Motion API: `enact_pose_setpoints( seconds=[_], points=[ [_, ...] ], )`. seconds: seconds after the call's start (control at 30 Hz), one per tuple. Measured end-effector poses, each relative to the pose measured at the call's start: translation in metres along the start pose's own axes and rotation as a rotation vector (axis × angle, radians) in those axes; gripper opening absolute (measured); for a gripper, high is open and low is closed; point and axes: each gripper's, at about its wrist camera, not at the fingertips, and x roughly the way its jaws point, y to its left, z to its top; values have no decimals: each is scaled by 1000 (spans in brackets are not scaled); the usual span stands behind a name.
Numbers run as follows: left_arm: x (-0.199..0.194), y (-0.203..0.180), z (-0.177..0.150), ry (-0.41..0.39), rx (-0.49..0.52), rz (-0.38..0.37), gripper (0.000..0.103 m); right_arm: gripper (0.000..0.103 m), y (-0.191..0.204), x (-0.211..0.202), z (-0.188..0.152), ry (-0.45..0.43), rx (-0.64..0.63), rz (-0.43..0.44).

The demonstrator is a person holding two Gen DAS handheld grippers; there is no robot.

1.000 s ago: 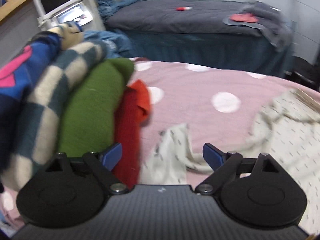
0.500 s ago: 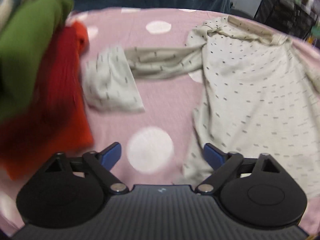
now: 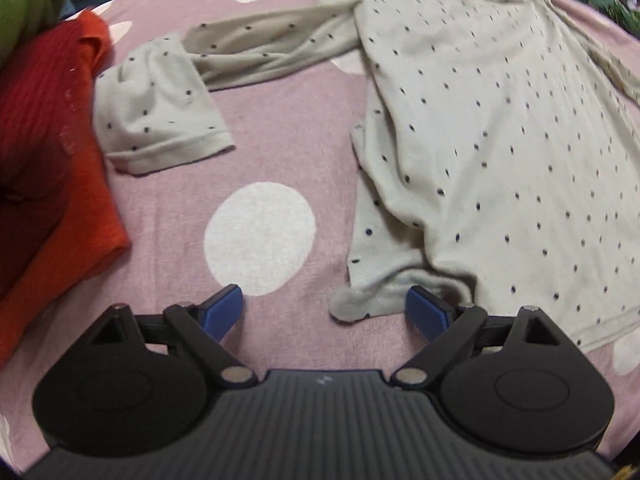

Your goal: Fold small clothes

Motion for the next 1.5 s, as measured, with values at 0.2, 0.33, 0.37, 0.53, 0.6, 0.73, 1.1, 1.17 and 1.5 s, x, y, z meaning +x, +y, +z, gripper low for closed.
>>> enact_pose_setpoints(
  seconds=[0.2, 0.33, 0.37, 0.53, 0.6, 0.73, 1.1, 1.17, 1.5],
  points=[
    [-2, -7, -3, -21, 8, -38, 86, 69, 1, 22, -19, 64, 15, -101],
    [-4, -11, 1, -24, -9, -41, 68, 68, -6, 26, -19, 53, 60, -96],
    [-3, -13, 2, -25, -6, -36, 64, 65, -6, 27, -18, 50, 62, -90],
    [-1, -25, 5, -21, 17, -38, 30, 34, 8, 38, -12, 97, -5, -79],
    [-2, -31, 3, -20, 30, -38, 17, 19, 11, 42, -13, 130, -5, -50],
    [-14, -23, -3, -27, -10, -31, 6, 6, 9, 29, -14, 130, 4, -81],
    [-42, 36, -41, 61, -115, -29, 1, 5, -24, -25, -9, 107, -8, -153],
    [-36, 40, -45, 84, -145, -38, 2, 5, -24, -16, -8, 126, 1, -157],
    [-27, 19, 0, 18, -160, -14, 65, 29, -22, 10, -12, 200, -40, -266]
  ],
)
